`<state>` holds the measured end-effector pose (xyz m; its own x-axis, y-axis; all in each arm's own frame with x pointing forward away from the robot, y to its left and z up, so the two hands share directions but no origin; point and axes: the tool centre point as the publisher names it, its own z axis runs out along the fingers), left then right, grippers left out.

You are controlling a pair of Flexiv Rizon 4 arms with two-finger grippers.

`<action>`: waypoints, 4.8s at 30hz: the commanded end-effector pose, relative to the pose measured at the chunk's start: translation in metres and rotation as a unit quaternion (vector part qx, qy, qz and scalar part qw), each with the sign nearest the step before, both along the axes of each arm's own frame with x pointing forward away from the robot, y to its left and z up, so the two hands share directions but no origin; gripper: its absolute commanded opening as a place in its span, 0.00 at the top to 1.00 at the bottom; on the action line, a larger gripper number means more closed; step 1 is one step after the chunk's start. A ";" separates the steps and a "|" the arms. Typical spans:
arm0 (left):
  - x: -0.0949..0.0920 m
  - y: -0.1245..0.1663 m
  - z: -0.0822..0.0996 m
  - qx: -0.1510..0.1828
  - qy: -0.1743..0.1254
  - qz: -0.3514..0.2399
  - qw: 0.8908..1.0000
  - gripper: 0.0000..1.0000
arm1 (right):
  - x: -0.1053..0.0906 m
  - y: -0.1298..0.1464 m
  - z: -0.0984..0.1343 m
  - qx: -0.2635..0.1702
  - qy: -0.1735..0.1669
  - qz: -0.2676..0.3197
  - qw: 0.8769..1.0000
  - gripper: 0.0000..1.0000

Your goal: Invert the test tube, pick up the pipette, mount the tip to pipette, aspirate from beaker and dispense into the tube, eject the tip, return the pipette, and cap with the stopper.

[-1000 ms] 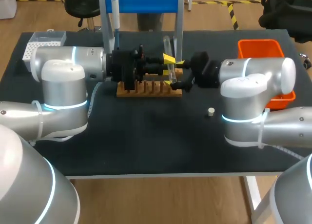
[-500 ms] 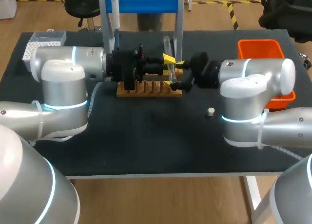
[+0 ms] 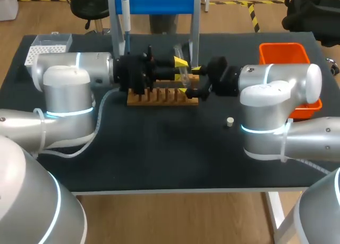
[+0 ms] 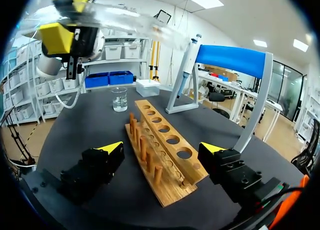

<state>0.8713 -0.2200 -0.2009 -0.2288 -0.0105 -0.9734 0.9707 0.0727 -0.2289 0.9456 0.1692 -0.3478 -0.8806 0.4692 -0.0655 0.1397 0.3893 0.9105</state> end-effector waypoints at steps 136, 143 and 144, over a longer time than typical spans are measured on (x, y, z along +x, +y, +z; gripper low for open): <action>0.103 0.030 -0.040 -0.013 0.576 -0.016 0.817 1.00 | 0.000 0.000 -0.002 0.002 -0.002 -0.001 1.000 0.00; 0.104 0.029 -0.045 -0.016 0.578 -0.018 0.816 1.00 | 0.000 0.000 -0.002 0.002 -0.002 -0.001 1.000 0.00; 0.104 0.029 -0.045 -0.016 0.578 -0.018 0.816 1.00 | 0.000 0.000 -0.002 0.002 -0.002 -0.001 1.000 0.00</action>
